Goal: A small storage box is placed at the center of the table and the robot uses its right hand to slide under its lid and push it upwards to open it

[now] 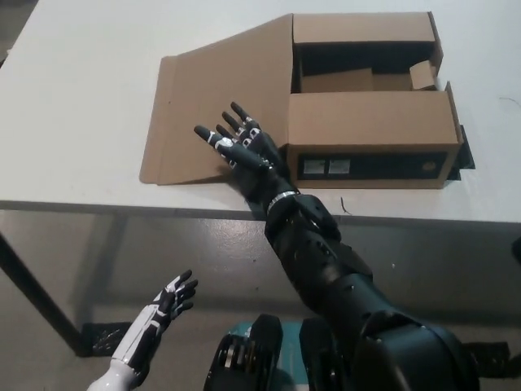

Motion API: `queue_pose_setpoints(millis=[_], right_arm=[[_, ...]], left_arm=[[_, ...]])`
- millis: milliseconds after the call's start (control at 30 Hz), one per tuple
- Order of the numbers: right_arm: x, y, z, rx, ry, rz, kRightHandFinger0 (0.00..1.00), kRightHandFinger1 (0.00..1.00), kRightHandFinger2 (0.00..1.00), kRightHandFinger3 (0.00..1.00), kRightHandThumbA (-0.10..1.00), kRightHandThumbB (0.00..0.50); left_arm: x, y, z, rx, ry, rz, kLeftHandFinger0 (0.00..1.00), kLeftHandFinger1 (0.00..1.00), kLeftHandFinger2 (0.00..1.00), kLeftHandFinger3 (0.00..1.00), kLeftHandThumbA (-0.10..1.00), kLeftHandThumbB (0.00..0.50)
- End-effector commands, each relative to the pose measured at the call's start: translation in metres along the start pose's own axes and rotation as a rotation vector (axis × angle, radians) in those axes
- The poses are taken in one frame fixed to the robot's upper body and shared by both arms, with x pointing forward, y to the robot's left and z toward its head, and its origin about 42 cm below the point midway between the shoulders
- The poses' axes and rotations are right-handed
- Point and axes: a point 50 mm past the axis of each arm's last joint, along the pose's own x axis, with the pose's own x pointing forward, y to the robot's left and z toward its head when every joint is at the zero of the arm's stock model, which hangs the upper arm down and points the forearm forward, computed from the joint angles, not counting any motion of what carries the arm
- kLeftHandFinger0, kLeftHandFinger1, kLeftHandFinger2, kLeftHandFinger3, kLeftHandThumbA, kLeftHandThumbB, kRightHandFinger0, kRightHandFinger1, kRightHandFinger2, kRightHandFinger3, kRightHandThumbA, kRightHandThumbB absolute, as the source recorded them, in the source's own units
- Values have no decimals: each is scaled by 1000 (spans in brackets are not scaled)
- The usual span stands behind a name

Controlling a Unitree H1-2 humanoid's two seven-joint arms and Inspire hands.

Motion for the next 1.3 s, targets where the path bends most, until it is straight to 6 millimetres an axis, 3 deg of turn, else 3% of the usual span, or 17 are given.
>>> queue_pose_setpoints(millis=[0,33,167,200,267,333,400,467,533,633,767,833,867,967,1100,1167,1267], right_arm=[[-10,-54,7,-82,-22,-118,1000,1000,1000,1000,1000,363],[-5,-42,17,-82,-61,-75,1000,1000,1000,1000,1000,387],[6,4,55,-68,-185,57,1000,1000,1000,1000,1000,371],[5,25,74,-67,-249,133,1000,1000,1000,1000,1000,342],[-8,66,115,-52,-346,288,1000,1000,1000,1000,1000,357],[-19,87,136,-70,-396,359,1000,1000,1000,1000,1000,368],[-46,125,178,-80,-494,483,1000,1000,1000,1000,1000,431],[-76,155,214,-98,-580,588,1000,1000,1000,1000,1000,435],[-109,175,243,-91,-654,687,1000,1000,1000,1000,1000,427],[-143,186,266,-76,-728,759,1000,1000,1000,1000,1000,436],[-198,174,290,-192,-906,806,1000,1000,1000,1000,1000,405],[-210,168,294,-239,-950,792,1000,1000,1000,1000,1000,408],[-240,148,301,-362,-1057,756,1000,1000,1000,1000,1000,400],[-290,108,304,-547,-1220,655,1000,1000,1000,1000,1000,369],[-365,50,279,-722,-1297,544,1000,1000,1000,1000,1000,413],[-383,32,263,-777,-1310,528,1000,1000,1000,1000,1000,385],[-409,-1,221,-914,-1336,433,1000,1000,1000,1000,1000,418]], left_arm=[[8,7,13,12,-32,-12,1000,1000,1000,1000,1000,500],[7,7,12,15,-33,-11,1000,1000,1000,1000,1000,500],[4,8,9,9,-36,-16,1000,1000,1000,1000,1000,500],[4,8,9,11,-33,-16,1000,1000,1000,1000,1000,500],[5,8,7,27,-30,-18,1000,1000,1000,1000,1000,500],[6,8,6,19,-29,-28,1000,1000,1000,1000,1000,500],[7,7,6,23,-25,-29,1000,1000,1000,1000,1000,500],[7,6,5,19,-23,-32,1000,1000,1000,1000,1000,500],[6,6,3,17,-18,-33,1000,1000,1000,1000,1000,500],[6,5,2,17,-17,-28,1000,1000,1000,1000,1000,500],[4,5,2,24,-12,-25,1000,1000,1000,1000,1000,500],[4,5,2,21,-11,-22,1000,1000,1000,1000,1000,500],[3,6,1,10,-8,-20,1000,1000,1000,1000,1000,500],[3,6,1,7,-12,-14,1000,1000,1000,1000,1000,500],[0,10,0,10,-11,-7,1000,1000,1000,1000,1000,500],[2,8,0,7,-15,-4,1000,1000,1000,1000,1000,500],[1,4,-1,4,-26,-20,1000,1000,1000,1000,1000,500]])
